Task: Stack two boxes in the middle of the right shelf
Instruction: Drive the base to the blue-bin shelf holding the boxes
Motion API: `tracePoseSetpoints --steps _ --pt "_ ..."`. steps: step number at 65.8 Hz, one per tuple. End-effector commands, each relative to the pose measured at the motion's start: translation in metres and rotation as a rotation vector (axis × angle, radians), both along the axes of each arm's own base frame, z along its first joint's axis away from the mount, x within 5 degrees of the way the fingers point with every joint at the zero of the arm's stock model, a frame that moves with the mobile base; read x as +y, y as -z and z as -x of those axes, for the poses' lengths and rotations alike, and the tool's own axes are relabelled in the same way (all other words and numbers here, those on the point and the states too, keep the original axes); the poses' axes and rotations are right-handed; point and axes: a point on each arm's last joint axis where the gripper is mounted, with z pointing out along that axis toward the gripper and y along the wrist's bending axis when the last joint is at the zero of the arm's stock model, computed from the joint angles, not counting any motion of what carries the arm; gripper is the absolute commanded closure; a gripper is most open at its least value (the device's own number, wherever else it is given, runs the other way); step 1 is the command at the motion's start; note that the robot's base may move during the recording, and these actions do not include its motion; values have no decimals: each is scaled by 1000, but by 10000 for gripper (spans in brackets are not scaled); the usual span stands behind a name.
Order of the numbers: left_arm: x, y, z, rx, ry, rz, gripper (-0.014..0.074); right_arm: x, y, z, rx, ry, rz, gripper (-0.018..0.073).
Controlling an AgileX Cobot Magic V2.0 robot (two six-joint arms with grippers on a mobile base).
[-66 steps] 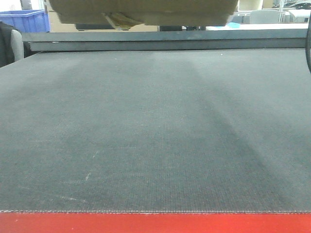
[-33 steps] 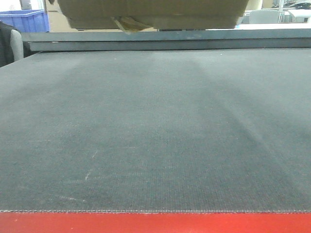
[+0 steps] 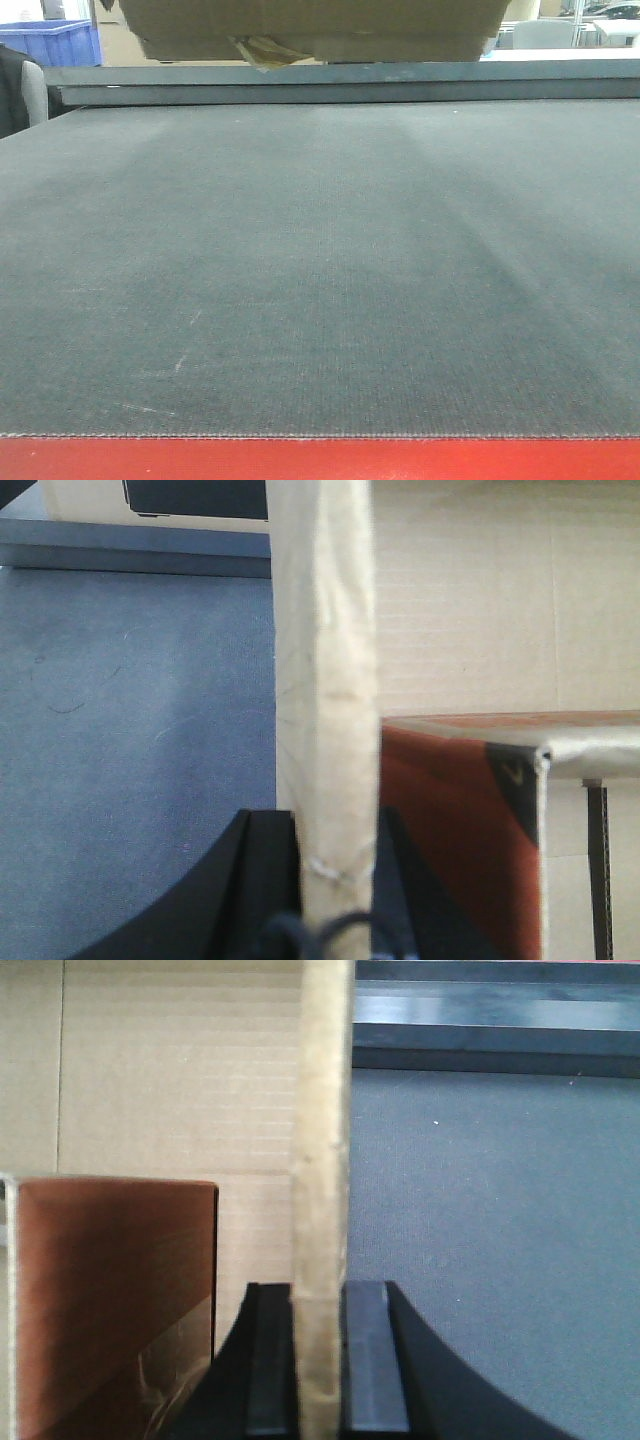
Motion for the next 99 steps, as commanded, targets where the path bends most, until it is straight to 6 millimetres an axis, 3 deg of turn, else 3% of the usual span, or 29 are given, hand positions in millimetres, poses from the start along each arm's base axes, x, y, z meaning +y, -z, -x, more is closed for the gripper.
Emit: tracePoseSetpoints --steps 1,99 --pt "-5 -15 4 -94 44 54 708 2 -9 -1 -74 -21 -16 722" --pt "-5 -15 4 -94 44 54 708 6 -7 -9 -117 -37 -23 722"
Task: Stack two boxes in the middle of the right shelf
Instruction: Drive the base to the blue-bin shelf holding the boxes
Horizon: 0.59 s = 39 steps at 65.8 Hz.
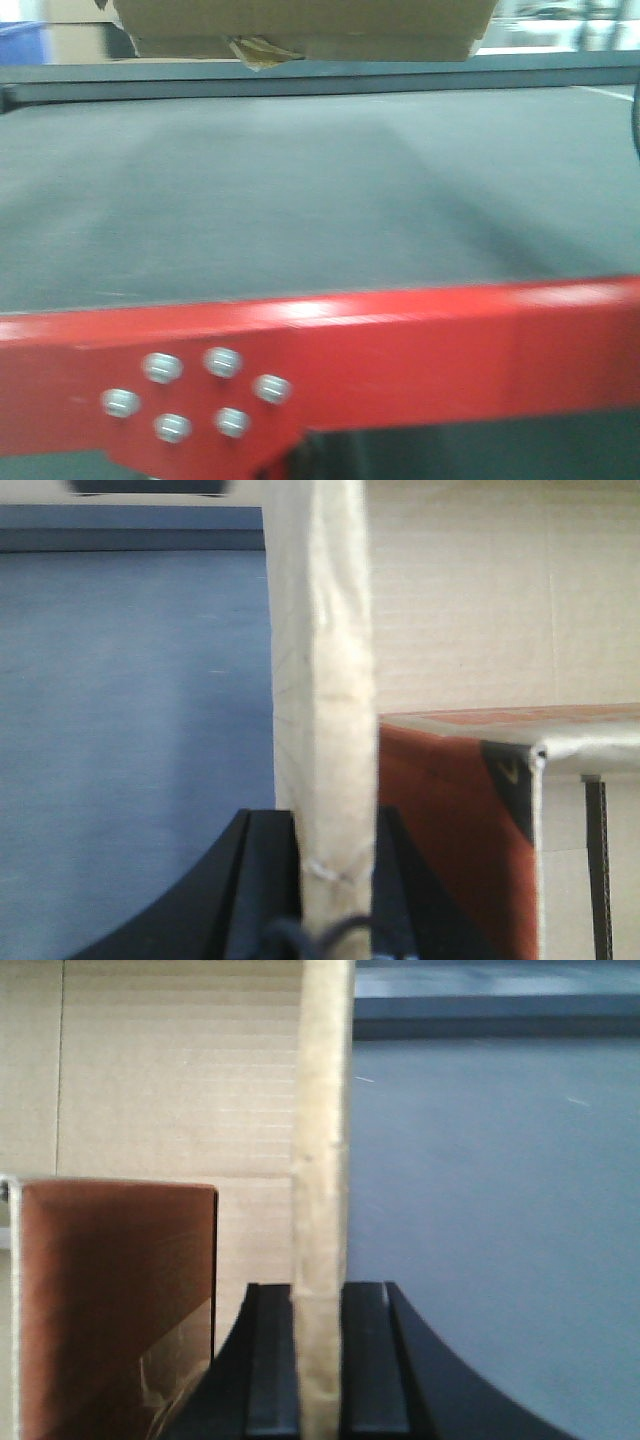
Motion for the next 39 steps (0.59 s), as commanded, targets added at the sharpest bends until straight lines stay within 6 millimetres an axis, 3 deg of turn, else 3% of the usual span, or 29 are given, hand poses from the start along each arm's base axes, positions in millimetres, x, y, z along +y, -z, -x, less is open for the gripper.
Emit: tracePoseSetpoints --steps 1,39 --pt "-6 -15 5 -86 52 73 708 2 -11 0 -88 -25 -21 722" --pt "-6 -15 5 -86 52 73 708 2 -11 0 -90 -25 -22 722"
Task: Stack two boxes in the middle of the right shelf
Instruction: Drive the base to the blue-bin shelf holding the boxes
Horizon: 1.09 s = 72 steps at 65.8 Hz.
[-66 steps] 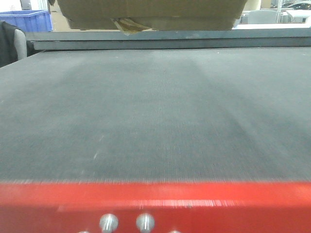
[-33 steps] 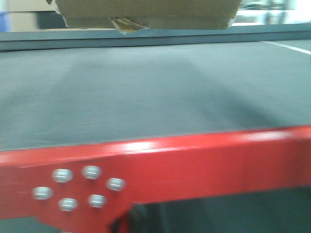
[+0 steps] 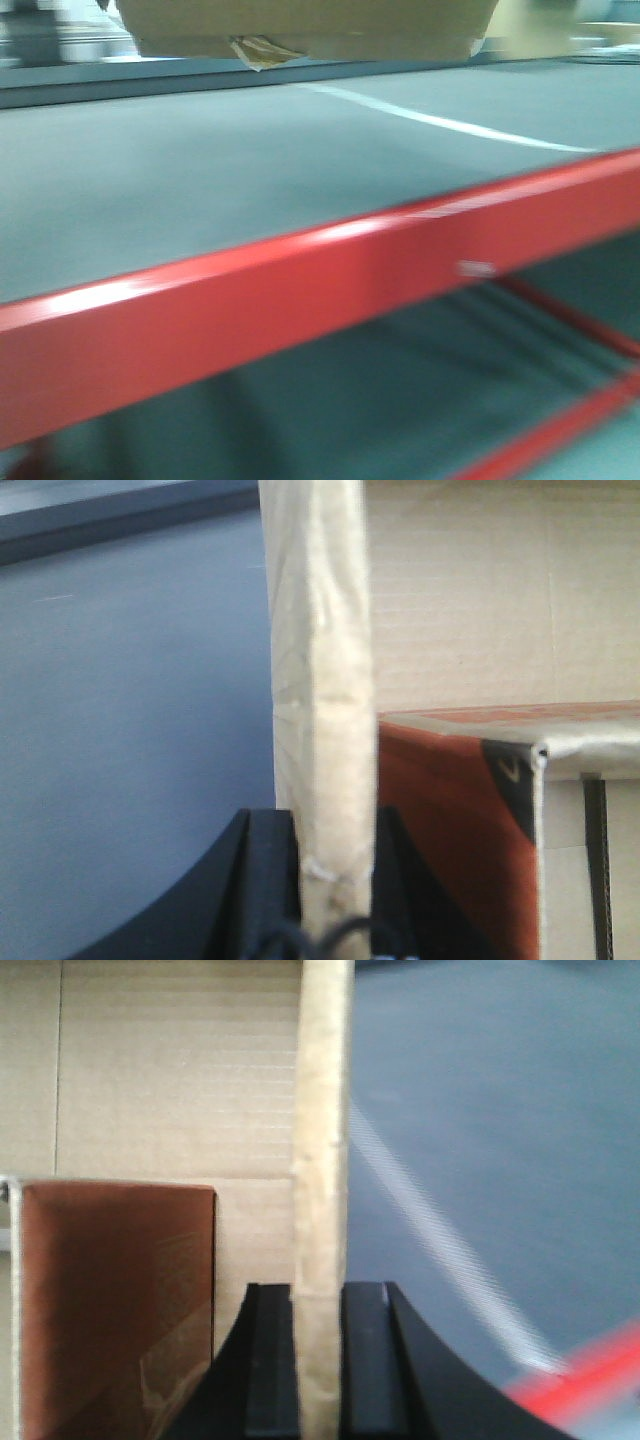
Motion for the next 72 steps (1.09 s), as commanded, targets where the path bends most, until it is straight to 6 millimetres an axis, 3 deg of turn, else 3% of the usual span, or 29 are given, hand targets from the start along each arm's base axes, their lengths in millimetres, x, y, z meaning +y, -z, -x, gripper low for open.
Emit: tracePoseSetpoints --steps 1,72 --pt "-6 -15 5 -87 52 70 708 2 -11 0 -84 -24 -21 722" --pt "-5 -15 5 -90 47 62 708 2 -11 0 -84 -24 -21 722"
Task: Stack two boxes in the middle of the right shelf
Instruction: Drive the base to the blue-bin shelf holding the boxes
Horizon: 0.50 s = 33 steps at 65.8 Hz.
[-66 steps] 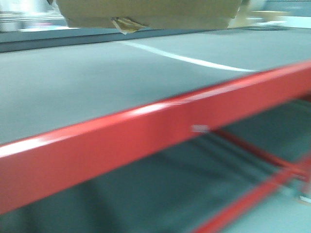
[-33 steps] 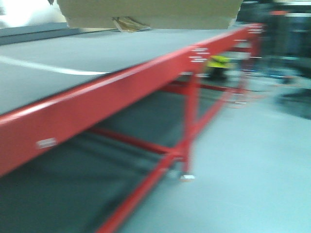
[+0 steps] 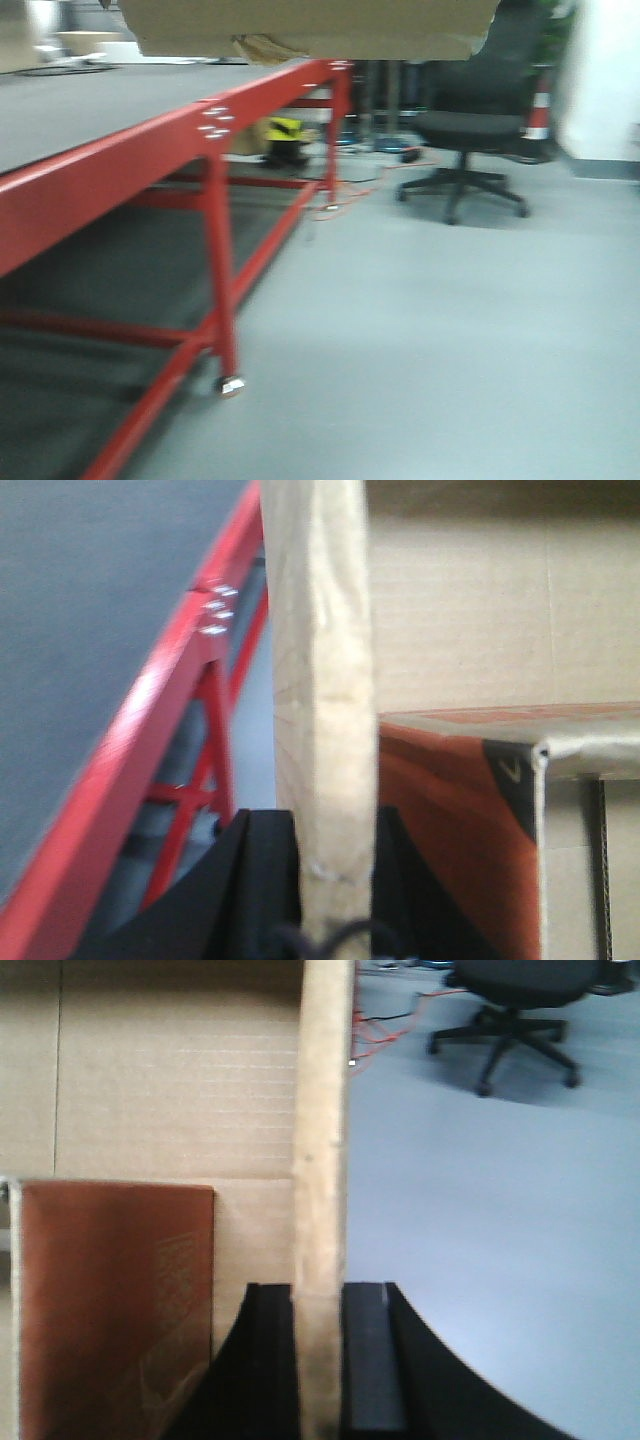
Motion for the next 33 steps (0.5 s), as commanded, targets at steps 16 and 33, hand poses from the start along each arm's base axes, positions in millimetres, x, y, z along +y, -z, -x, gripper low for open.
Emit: tracePoseSetpoints --steps 16,33 --pt "-5 -15 5 -85 45 61 708 2 -11 0 -83 -26 -25 722" --pt "-5 -15 5 -85 45 61 708 2 -11 0 -83 -26 -25 722"
